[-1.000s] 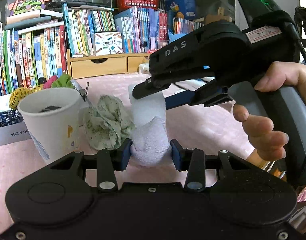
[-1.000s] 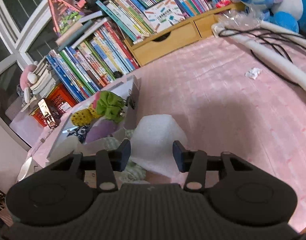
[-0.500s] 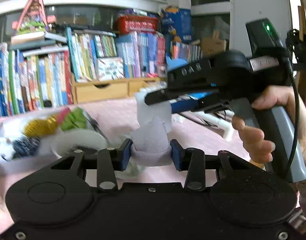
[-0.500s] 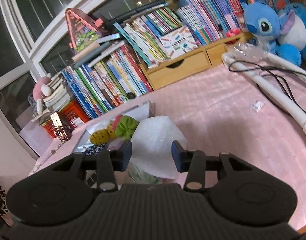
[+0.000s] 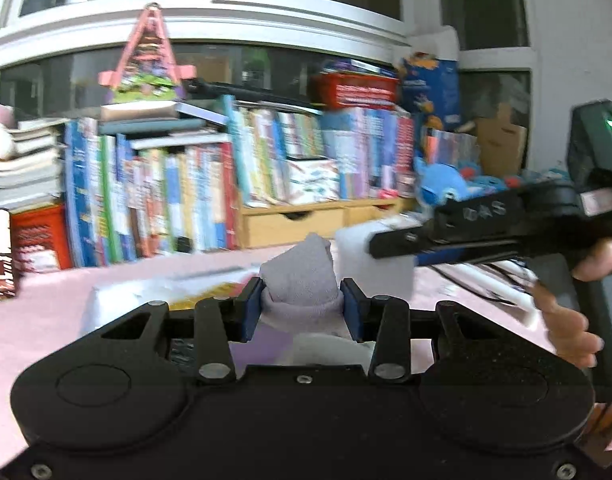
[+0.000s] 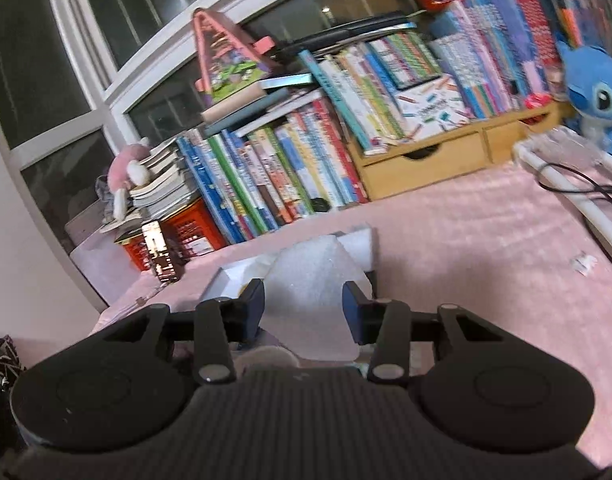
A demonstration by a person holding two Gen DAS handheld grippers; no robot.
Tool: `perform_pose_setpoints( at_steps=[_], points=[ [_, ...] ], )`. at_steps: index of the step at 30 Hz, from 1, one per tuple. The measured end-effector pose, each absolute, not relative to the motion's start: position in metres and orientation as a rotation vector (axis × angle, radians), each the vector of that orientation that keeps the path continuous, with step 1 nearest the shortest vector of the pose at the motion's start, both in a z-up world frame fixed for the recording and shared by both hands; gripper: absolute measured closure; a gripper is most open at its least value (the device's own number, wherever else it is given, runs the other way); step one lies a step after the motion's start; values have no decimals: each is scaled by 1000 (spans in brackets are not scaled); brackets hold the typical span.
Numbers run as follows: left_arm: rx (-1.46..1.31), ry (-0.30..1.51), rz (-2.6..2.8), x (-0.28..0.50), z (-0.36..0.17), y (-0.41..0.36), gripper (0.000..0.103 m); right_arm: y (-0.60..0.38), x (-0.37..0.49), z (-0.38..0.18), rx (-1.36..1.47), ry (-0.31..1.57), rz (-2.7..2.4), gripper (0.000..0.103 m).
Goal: Organize soft objects
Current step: 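Carry the white cloth with the left tool while the right tool carries the foam sheet to the tray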
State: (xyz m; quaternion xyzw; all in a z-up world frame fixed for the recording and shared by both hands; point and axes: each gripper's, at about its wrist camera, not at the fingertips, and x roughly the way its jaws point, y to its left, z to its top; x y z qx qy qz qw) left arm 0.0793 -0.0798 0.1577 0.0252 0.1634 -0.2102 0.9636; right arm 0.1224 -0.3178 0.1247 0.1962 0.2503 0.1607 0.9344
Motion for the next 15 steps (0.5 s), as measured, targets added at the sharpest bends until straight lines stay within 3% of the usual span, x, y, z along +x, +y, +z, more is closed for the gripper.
perform_pose_setpoints(
  at_steps=[15],
  points=[
    [47,565,-247,179,165,7,63,-250,197,133,314,639,408,56]
  ],
)
